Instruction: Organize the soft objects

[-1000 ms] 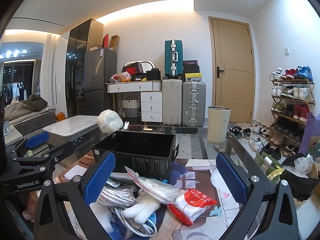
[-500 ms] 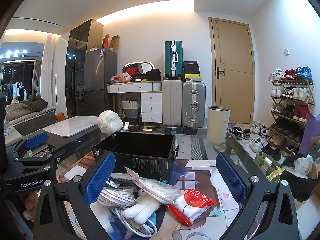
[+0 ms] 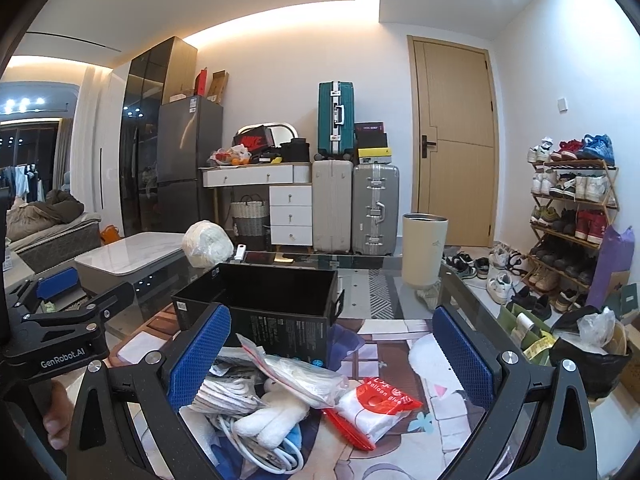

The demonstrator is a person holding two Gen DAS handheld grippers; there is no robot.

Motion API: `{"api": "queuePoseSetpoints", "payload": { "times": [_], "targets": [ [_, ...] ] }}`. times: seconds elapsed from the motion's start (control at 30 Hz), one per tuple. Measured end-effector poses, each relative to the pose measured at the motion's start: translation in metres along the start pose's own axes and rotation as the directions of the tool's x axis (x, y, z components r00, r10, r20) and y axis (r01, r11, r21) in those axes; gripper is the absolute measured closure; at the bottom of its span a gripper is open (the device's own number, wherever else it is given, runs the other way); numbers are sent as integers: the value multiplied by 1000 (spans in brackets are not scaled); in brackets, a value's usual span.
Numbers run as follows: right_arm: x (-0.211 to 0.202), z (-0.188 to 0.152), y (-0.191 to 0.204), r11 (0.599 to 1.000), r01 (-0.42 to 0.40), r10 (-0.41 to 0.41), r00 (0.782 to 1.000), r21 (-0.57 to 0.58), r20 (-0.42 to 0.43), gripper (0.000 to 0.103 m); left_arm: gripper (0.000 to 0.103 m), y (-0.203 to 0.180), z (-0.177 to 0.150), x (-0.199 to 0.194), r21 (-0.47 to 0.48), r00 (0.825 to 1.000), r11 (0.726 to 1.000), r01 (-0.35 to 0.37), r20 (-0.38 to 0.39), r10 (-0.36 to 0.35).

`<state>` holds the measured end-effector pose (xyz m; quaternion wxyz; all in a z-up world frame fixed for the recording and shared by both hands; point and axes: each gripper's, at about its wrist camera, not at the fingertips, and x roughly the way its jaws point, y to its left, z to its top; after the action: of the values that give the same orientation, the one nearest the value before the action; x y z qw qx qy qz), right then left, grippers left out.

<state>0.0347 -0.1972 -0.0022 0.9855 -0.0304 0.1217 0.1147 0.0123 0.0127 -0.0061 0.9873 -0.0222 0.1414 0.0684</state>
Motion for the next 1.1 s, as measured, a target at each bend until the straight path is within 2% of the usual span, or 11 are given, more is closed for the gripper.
{"api": "queuePoseSetpoints", "payload": {
  "times": [0.07,0.2,0.37,0.53,0.7,0.87,0.9,0.97,1.03,1.1],
  "targets": [
    [0,0,-2,1000,-4,4,1000,5,-2,0,0,-3,0,-1,9,999,999,38,2,-38],
    [2,0,-1,1000,8,-8,1000,0,-8,0,0,-5,0,-4,19,998,998,57,6,-57],
    [5,1,0,1000,13,-13,1000,-1,-16,0,0,-5,1,-3,16,999,999,36,-3,-36],
    [4,1,1,1000,7,-7,1000,-5,-8,0,0,-8,3,-7,40,998,998,57,2,-57],
    [-7,8,-1,1000,29,-29,998,-7,48,0,0,-6,25,-24,20,992,993,114,42,-115],
    [-23,41,-2,1000,-5,2,995,26,99,0,0,-1,55,-36,-1,986,988,157,57,-157],
    [-24,48,-3,999,-12,9,996,29,88,0,0,1,62,-35,-7,985,985,171,40,-171],
    [-20,65,1,1000,9,-9,1000,0,15,0,0,1,75,-27,-17,985,985,171,-27,-171],
    [-17,81,-1,999,48,-49,998,-23,-41,0,0,-1,84,-14,-34,982,989,143,-116,-146],
    [-11,95,-10,999,38,-37,992,6,-117,0,0,-6,86,3,-31,969,994,100,-224,-105]
  ]
}}
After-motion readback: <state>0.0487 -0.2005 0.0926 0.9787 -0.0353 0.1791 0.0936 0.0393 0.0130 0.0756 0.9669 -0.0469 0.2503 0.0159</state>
